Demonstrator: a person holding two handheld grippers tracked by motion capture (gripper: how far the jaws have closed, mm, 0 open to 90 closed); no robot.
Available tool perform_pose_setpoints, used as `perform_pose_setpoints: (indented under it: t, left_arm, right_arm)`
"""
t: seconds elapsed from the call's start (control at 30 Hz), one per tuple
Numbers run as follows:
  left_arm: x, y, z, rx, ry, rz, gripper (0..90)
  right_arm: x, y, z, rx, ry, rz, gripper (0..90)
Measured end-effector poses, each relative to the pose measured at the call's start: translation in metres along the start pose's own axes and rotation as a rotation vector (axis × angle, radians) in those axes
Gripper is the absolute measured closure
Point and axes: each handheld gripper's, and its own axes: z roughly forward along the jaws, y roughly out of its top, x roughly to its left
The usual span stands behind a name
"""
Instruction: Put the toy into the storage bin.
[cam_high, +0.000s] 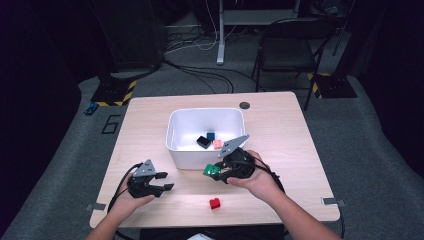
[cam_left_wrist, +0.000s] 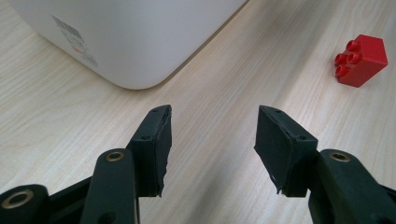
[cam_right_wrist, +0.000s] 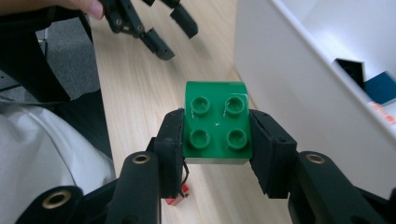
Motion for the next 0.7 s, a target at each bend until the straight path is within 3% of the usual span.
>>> perform_pose_setpoints:
  t: [0.2,0.37,0.7]
  left_arm:
    - [0.000,-0.001,0.001,-0.011,-0.009,-0.016,45.6]
    - [0.000,-0.002,0.003,0.009,-0.019,-0.015,45.1]
    - [0.000,-0.002,0.003,0.006,-0.023,-0.009,44.8]
  right_arm:
    - [-0.011,0.016,-0.015,-0.014,-0.032,-0.004,58.5]
    - [-0.022,0.030,-0.024,-0.026,-0.062,-0.011,58.5]
    - [-0.044,0.055,-0.021,-0.027,-0.100,-0.004,58.4]
